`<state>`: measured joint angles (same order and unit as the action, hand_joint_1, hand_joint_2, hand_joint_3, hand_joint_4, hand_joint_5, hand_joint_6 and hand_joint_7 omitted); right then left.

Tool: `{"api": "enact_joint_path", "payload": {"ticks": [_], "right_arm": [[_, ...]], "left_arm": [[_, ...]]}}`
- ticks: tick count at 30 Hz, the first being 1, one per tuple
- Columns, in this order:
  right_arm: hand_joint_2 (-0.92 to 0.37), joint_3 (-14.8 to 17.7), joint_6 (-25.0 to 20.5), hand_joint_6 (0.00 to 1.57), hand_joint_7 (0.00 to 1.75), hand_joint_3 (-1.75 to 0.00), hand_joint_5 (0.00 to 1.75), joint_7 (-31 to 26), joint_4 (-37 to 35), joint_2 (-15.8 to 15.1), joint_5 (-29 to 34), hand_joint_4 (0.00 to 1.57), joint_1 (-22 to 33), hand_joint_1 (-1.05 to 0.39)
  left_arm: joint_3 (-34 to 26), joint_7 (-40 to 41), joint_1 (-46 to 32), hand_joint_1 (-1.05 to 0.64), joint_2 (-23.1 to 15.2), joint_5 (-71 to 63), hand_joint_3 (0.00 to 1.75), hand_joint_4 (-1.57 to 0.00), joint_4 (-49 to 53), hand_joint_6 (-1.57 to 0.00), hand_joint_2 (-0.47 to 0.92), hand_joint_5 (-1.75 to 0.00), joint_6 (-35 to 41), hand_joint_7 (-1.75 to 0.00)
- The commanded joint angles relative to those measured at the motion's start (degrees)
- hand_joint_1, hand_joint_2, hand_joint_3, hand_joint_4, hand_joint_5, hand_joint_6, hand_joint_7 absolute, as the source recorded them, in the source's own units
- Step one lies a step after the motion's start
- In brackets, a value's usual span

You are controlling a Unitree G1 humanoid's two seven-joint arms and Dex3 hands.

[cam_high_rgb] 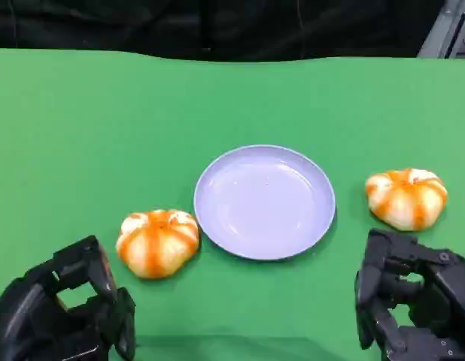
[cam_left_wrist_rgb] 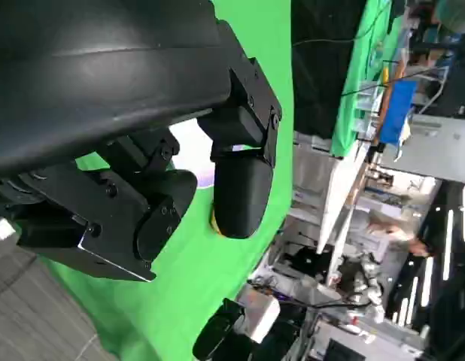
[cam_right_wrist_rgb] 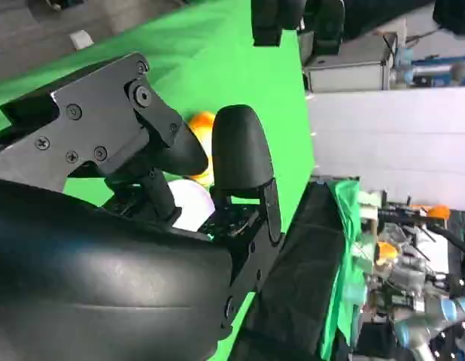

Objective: Grasp the bread from the table and place it into the plate.

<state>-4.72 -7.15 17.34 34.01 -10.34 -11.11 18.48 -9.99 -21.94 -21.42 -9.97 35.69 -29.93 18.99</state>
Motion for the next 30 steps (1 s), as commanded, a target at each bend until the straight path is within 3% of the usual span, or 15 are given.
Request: {"api": "enact_joint_path", "payload": {"ticks": [1,13,14,17,18,19,20,22,25,30], "right_arm": [[-0.59,1.0,2.9,0.67,1.66,-1.26,1.75,-1.0,-0.7,0.9,-0.1,0.84,0.7,-0.03],[-0.61,1.0,5.0,0.64,1.73,-1.24,1.75,-4.6,-0.5,3.5,0.8,0.85,1.9,-0.05],[-0.61,0.9,5.1,0.63,1.74,-1.24,1.75,-4.9,-0.5,3.7,0.8,0.85,2.0,-0.05],[-0.61,0.9,4.3,0.63,1.75,-1.25,1.75,-4.9,-0.4,3.9,-0.2,0.86,1.7,-0.06],[-0.61,0.9,4.1,0.63,1.75,-1.25,1.75,-4.9,-0.5,3.8,-0.3,0.86,1.6,-0.06],[-0.61,0.9,4.1,0.63,1.75,-1.25,1.75,-4.9,-0.6,3.8,-0.4,0.86,1.6,-0.06],[-0.61,1.0,4.0,0.63,1.75,-1.25,1.75,-4.6,-1.0,3.6,-0.7,0.86,1.3,-0.06],[-0.60,1.2,3.8,0.62,1.75,-1.24,1.75,-4.2,-1.5,3.3,-1.0,0.86,1.0,-0.07],[-0.60,1.3,4.0,0.62,1.75,-1.23,1.75,-4.1,-2.0,3.2,-0.6,0.85,0.8,-0.05],[-0.60,1.5,4.2,0.62,1.73,-1.22,1.75,-3.5,-2.7,2.8,-0.5,0.85,0.5,-0.04]], "left_arm": [[-0.4,1.4,-0.1,0.10,0.5,0.7,1.42,-1.04,-0.3,-0.72,0.61,-1.75,-0.1,-1.75],[0.2,2.1,-0.2,0.13,2.6,-1.1,1.46,-1.04,-0.1,-0.72,0.62,-1.75,-2.0,-1.75],[1.1,2.6,-0.4,0.14,2.7,-6.4,1.45,-1.04,0.4,-0.72,0.61,-1.75,-6.4,-1.75],[4.0,3.9,0.1,0.14,0.3,-24.9,1.27,-0.74,3.7,-0.59,0.54,-1.70,-22.6,-1.58],[4.6,4.2,0.5,0.00,-0.8,-29.5,0.94,-0.59,4.9,-0.55,0.65,-1.27,-26.5,-1.12],[5.0,4.5,0.8,-0.05,-1.4,-32.4,0.75,-0.57,5.9,-0.61,0.73,-1.05,-29.2,-0.84],[5.5,6.2,2.3,-0.07,-3.5,-39.5,0.64,-0.56,6.5,-0.65,0.78,-0.94,-31.5,-0.66],[6.3,9.7,5.6,-0.38,-6.3,-52.1,0.34,-0.44,7.0,-0.60,0.89,-0.38,-33.7,-0.20],[8.4,14.7,12.3,-0.64,-9.8,-69.2,0.22,-0.35,8.4,-0.54,0.92,-0.14,-33.5,-0.03],[13.3,17.1,21.0,-0.81,-11.7,-83.5,0.22,-0.28,14.2,-0.46,0.92,-0.06,-29.3,0.00]]}}
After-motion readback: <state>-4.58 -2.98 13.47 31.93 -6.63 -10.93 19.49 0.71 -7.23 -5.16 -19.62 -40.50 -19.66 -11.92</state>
